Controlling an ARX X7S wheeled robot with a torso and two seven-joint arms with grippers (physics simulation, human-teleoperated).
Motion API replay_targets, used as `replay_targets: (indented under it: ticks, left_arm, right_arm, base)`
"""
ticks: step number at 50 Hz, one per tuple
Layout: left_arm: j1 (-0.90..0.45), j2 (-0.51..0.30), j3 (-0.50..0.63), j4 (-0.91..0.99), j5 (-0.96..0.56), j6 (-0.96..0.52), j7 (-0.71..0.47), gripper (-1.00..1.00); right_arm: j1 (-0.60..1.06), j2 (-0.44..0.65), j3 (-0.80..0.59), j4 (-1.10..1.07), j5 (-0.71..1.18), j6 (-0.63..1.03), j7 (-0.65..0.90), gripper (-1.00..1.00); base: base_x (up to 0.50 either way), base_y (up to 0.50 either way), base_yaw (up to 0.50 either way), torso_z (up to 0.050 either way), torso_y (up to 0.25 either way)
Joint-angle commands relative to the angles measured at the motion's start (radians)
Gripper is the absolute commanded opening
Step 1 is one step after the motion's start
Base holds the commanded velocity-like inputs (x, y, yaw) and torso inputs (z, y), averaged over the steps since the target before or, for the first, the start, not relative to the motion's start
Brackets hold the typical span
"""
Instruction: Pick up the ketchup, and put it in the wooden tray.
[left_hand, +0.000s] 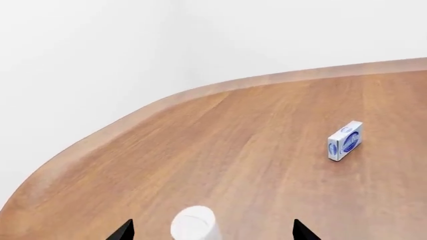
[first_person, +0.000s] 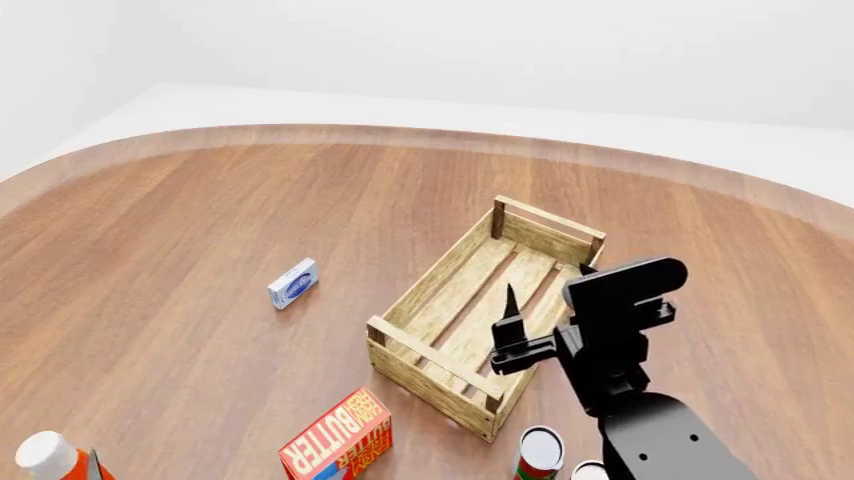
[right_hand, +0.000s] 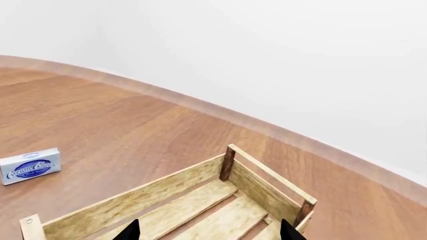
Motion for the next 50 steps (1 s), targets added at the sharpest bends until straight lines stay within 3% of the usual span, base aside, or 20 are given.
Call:
replay_targets:
  ticks: [1,50]
  left_arm:
    - [-0.033,-0.003,0.010,-0.059,0.006,0.003,-0.010,1.00]
    - [-0.213,-0.021,0.083,-0.407,0.040,0.055,-0.023,1.00]
  right_arm:
    - [0.019,-0.007,-0.014,0.029,-0.004,-0.006,0.005,1.00]
    - [0.015,0.017,-0.016,-0.027,0.014,0.050,0.028,1.00]
  base:
    - [0.00,0.00,0.00,0.000,0.000]
    - [0.00,0.00,0.00,0.000,0.000]
